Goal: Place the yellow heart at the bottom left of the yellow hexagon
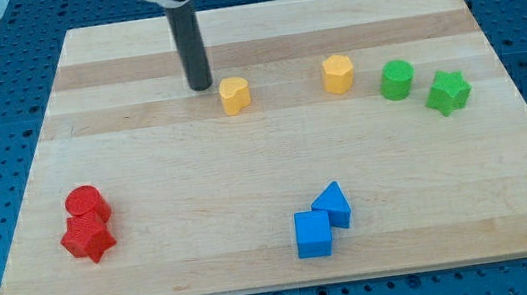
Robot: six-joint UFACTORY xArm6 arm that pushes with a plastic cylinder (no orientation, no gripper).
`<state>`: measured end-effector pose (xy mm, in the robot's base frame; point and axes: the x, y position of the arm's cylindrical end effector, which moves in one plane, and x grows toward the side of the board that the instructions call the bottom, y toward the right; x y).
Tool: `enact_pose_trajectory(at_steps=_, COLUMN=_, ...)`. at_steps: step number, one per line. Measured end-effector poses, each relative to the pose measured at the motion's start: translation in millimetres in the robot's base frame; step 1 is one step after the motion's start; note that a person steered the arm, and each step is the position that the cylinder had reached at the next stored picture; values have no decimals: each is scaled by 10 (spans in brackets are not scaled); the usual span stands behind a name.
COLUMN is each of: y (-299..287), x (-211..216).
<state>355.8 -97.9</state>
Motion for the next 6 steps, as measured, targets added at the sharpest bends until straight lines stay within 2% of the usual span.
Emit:
enact_pose_trajectory(at_steps=1, y=452, x=421)
enact_pose_trajectory(at_steps=2, y=819, x=468)
enact_pose_trajectory(at_steps=3, y=473, x=155)
enact_pose_trajectory(at_steps=4, y=762, x=18)
enact_pose_trajectory(at_steps=5, y=1087, x=86)
enact_pose_trajectory(at_steps=6, y=1087, x=311)
